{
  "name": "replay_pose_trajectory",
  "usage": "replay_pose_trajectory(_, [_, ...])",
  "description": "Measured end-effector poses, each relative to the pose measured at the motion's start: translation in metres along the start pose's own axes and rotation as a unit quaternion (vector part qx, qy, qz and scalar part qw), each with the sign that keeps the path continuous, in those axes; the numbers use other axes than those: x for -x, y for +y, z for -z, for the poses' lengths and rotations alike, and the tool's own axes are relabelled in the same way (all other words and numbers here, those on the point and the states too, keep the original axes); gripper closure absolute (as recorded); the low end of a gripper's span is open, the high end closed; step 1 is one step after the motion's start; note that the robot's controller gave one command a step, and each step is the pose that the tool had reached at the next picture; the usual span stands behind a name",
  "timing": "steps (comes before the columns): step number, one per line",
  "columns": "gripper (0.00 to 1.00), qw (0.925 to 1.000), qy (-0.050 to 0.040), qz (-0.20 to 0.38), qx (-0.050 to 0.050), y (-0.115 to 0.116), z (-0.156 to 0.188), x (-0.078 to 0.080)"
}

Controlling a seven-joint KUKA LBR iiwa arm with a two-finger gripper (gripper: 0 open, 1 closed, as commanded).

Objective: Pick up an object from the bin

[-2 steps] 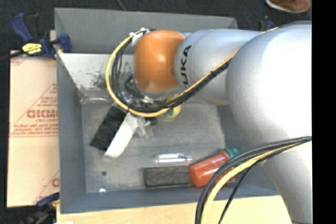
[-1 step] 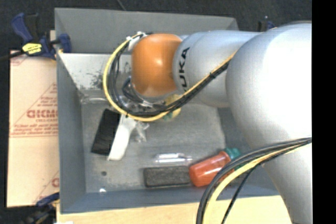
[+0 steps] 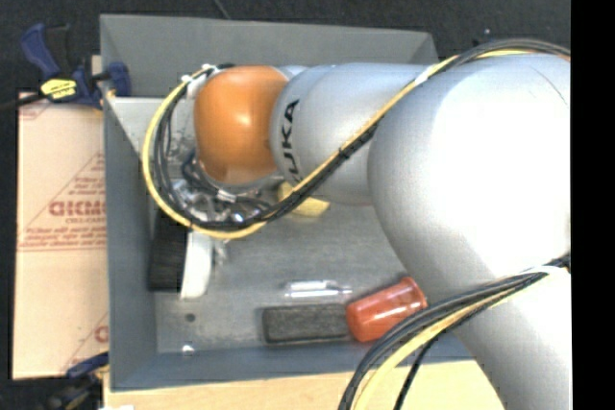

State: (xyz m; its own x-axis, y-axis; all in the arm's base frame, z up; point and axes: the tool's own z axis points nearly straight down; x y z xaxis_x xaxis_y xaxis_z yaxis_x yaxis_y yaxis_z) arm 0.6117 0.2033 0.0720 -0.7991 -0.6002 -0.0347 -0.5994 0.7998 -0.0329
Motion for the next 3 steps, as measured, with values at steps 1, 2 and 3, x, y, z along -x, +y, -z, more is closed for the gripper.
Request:
replay_pose_trajectory(1, [1.00,0.9986,0.0008,0.054,-0.004,-0.018,-0.002,0.032])
replay_pose_trajectory(2, [1.00,0.9986,0.0007,0.054,-0.004,-0.018,-0.002,0.032])
replay_pose_trajectory(3, [1.00,0.9917,-0.0033,0.128,-0.004,-0.035,-0.001,0.002])
